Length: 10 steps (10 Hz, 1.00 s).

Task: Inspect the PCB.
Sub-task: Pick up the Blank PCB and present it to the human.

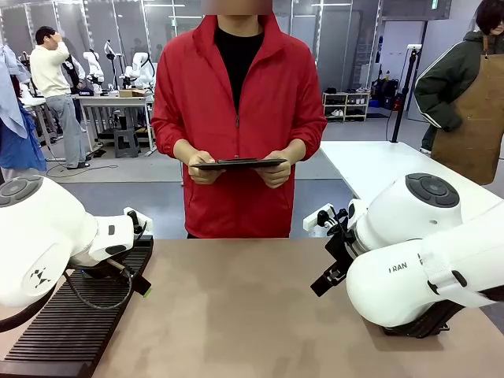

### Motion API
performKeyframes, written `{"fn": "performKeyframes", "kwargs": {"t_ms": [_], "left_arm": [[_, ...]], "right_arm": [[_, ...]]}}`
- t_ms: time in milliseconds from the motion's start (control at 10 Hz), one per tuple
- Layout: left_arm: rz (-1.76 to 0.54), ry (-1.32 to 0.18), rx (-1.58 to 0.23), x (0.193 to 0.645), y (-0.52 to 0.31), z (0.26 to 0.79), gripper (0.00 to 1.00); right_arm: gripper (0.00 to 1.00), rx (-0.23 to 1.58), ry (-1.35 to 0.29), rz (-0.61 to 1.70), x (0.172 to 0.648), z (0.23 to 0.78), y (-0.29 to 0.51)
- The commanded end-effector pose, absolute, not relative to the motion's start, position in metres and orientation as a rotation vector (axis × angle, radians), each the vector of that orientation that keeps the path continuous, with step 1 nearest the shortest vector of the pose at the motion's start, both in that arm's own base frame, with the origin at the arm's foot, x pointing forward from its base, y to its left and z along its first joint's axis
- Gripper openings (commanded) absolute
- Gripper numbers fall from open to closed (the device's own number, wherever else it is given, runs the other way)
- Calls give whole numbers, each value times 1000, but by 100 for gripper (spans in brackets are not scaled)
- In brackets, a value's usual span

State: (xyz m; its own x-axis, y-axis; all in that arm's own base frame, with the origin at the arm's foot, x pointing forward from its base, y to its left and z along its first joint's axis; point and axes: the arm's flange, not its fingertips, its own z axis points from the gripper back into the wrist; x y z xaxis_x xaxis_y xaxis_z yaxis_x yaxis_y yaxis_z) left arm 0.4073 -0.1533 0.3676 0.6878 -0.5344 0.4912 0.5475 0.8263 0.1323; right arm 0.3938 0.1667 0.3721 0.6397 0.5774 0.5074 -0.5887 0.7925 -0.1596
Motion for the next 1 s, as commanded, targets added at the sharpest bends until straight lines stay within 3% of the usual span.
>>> {"fn": "performKeyframes", "kwargs": {"t_ms": [0,400,500,900], "left_arm": [[-604,-542,-26,408,-153,368,100],[-586,-533,-138,393,-143,421,100],[-574,-522,-225,385,-136,439,100],[-597,-495,-688,349,-57,487,100]], "right_arm": [[100,21,-571,665,394,372,167],[100,175,-590,679,382,452,148],[100,211,-561,676,375,466,140],[100,638,-409,564,348,494,57]]}}
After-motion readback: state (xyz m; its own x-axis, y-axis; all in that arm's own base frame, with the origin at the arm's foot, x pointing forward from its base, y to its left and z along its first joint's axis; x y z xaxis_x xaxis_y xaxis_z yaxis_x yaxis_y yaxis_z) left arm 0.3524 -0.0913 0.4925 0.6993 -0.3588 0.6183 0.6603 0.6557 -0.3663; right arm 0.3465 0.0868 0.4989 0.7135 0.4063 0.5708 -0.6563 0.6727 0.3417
